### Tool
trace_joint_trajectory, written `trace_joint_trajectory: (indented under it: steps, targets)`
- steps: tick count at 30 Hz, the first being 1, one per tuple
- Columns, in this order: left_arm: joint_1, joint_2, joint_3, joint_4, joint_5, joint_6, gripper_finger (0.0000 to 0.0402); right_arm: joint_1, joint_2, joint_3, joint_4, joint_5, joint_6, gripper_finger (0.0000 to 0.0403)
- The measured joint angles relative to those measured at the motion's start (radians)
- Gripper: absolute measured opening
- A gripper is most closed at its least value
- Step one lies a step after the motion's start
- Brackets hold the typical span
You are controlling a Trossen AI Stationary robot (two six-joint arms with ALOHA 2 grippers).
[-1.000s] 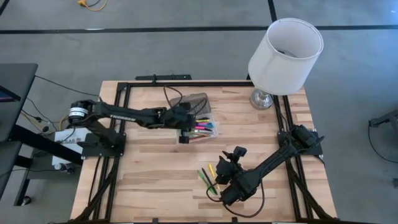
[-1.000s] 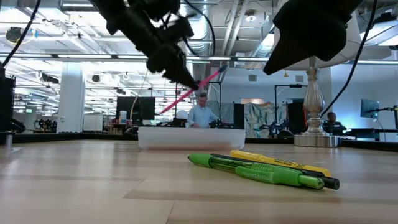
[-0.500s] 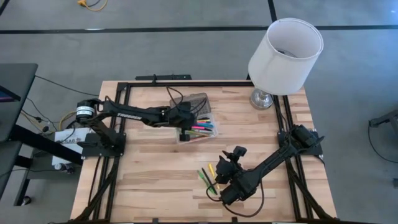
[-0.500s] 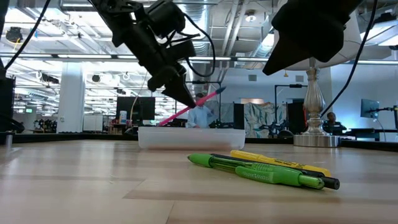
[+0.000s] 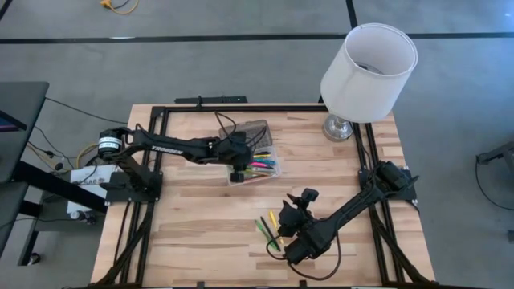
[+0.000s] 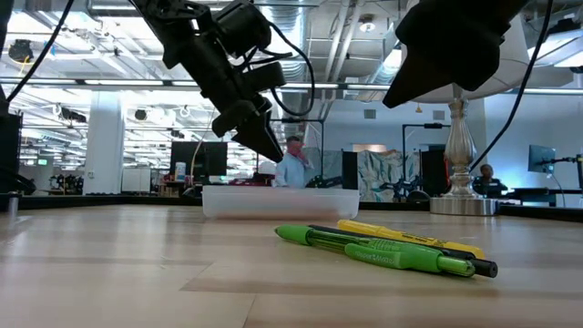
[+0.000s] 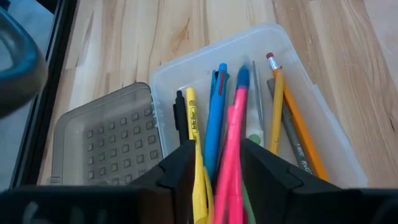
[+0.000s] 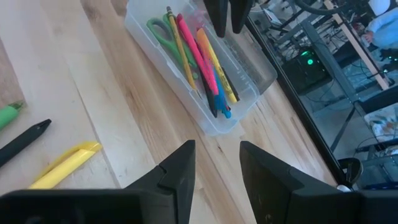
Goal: Pick & place school supplies into a supply box
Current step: Put the yellow marker into the transparent supply box
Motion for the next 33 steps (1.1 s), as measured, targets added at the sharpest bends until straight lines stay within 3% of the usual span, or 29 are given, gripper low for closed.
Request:
trace_joint_trajectory:
  steps: [12, 21, 26, 33]
  targets:
    - [-0.029, -0.017, 0.000, -0.010, 0.006, 0.042, 0.0133, -0.007, 0.000, 0.000, 0.003, 0.020, 0.000, 0.0121]
    - [-0.117, -0.132, 0.000, -0.129, 0.011, 0.081, 0.0130, -0.039, 0.000, 0.000, 0.011, 0.029, -0.001, 0.0121]
    - [-0.183, -0.218, 0.000, -0.219, 0.032, 0.076, 0.0097, -0.042, 0.000, 0.000, 0.013, 0.027, -0.001, 0.0121]
    - [-0.265, -0.321, 0.000, -0.339, 0.031, 0.059, 0.0018, -0.039, 0.000, 0.000, 0.015, 0.026, -0.001, 0.0121]
